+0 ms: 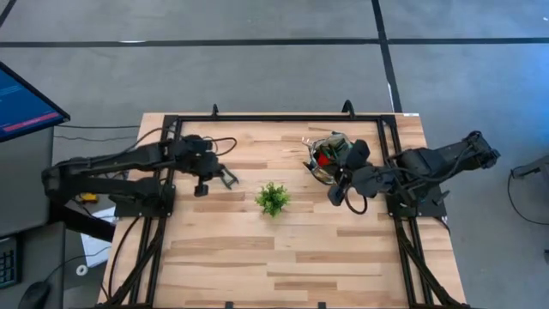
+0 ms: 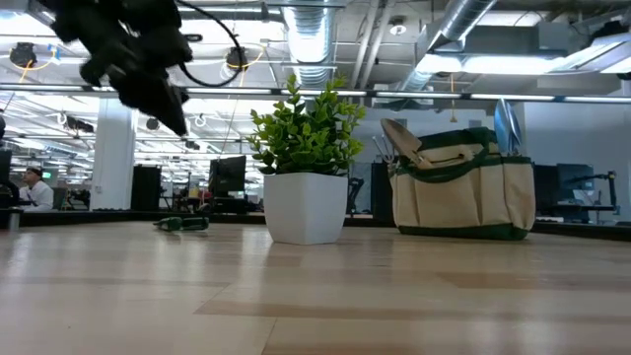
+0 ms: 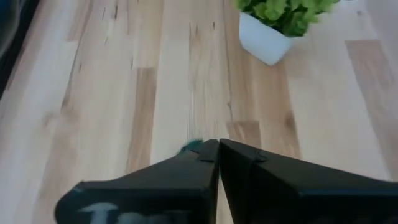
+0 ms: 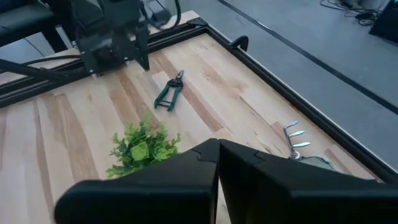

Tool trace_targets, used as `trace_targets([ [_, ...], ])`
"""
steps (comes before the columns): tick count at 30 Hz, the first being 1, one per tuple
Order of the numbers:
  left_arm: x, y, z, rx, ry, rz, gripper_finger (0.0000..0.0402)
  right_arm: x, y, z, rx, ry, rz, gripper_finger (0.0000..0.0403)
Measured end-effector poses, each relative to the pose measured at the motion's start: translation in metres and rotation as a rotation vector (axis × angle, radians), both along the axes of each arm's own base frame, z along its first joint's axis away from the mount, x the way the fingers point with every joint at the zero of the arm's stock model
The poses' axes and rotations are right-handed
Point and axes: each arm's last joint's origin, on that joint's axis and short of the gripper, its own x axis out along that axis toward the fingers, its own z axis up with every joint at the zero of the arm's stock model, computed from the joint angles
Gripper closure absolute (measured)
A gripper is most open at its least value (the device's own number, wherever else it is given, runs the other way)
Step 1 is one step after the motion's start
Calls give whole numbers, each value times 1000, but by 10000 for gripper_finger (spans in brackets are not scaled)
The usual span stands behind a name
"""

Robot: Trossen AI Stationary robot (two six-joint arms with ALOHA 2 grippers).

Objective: Pick & Place Garden tools in Gardening bag
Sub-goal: Put the green fruit pruner into the brown gardening bag

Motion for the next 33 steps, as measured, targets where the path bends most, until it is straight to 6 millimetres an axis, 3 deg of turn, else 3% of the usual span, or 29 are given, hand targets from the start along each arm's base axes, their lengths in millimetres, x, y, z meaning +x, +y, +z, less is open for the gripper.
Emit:
trace_targets([
  [4,10,3,-21,9,-4,-2,399,1,-3,0,11,8,-1,403],
  [14,21,12,-49,79,184,79,392,2,-5,-1,19,27,29,403],
  [33,34,8,-85,131,394,-165,269,2,-4,-1,30,31,43,403],
])
